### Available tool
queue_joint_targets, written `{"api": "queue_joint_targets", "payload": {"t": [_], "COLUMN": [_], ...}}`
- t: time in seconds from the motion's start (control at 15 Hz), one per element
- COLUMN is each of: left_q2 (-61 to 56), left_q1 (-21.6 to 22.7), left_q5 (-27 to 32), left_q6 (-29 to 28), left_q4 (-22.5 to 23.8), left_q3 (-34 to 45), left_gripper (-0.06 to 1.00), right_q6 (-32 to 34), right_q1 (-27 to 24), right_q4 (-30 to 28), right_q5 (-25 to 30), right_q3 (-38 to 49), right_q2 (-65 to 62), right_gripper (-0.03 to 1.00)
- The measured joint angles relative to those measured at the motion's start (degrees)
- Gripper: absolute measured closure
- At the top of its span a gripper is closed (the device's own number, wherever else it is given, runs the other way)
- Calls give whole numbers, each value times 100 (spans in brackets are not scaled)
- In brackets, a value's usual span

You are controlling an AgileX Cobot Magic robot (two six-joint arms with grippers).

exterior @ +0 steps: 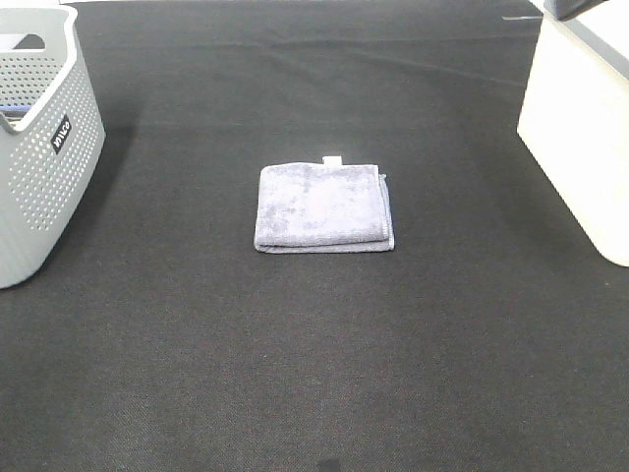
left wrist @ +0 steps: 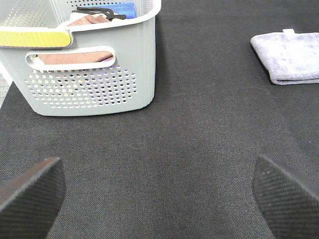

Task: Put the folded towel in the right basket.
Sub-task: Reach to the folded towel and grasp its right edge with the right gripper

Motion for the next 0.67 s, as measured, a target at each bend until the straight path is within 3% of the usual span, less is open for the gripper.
{"api": "queue_joint_targets", "payload": {"t": [0.13,0.47,0.67], "left_q2": [0,0,0], "left_q1": [0,0,0], "left_q5": [0,0,0], "left_q6": [0,0,0], "left_q4": [0,0,0], "left_q3": [0,0,0], "left_gripper": [-2,-2,-2], "right_q6": [-40,-86,229], "right_q1": [109,1197,1232], "right_q4": [17,-120,-120], "right_q5": [-11,-510,-166], "right_q3": [-138,-504,-1266], "right_q2": [384,1324,2206], "right_gripper": [15,16,16]}}
